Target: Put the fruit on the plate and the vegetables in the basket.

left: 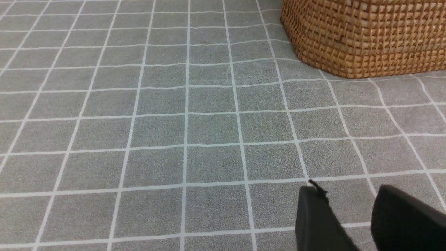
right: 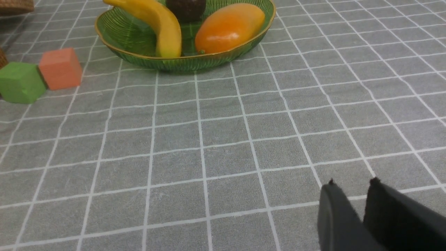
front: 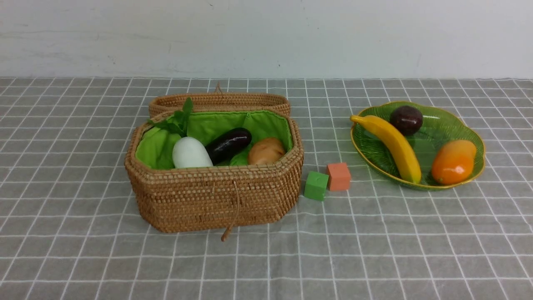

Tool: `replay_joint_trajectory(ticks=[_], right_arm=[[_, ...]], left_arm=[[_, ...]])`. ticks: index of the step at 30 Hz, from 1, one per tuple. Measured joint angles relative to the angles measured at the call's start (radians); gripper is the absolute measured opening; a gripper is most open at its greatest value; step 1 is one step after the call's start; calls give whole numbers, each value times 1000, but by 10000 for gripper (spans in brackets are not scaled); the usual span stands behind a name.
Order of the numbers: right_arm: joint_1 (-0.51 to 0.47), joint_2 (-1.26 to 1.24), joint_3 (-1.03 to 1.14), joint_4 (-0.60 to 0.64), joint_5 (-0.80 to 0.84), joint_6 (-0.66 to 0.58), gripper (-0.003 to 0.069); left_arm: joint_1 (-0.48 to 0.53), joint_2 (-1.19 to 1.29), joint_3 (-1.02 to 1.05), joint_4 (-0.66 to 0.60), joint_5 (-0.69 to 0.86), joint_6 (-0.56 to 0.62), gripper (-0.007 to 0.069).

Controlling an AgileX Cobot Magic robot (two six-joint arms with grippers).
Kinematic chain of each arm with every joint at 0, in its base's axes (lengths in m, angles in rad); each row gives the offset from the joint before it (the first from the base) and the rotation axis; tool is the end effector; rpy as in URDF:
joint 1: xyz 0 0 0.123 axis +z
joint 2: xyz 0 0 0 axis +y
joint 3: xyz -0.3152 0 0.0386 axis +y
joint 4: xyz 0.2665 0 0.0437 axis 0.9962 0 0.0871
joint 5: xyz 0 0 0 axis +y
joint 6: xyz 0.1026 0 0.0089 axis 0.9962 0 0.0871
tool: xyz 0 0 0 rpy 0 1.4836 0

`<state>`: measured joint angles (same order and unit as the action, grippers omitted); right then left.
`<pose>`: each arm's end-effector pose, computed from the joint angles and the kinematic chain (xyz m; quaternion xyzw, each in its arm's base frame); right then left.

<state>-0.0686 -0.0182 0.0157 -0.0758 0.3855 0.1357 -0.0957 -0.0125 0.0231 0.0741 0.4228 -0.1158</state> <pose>0.0487 -0.0063 0.1702 0.0623 0.8008 -0.0124 0.5955 0.0482 -0.0015 0.1636 0.0107 0.8179 -0.0290 0.5745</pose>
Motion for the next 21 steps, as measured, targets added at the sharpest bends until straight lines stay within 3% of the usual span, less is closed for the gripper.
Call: replay_joint_trajectory(ticks=[21], right_arm=[[0, 0, 0, 0, 0, 0, 162]], left_arm=[[0, 0, 0, 0, 0, 0, 238]])
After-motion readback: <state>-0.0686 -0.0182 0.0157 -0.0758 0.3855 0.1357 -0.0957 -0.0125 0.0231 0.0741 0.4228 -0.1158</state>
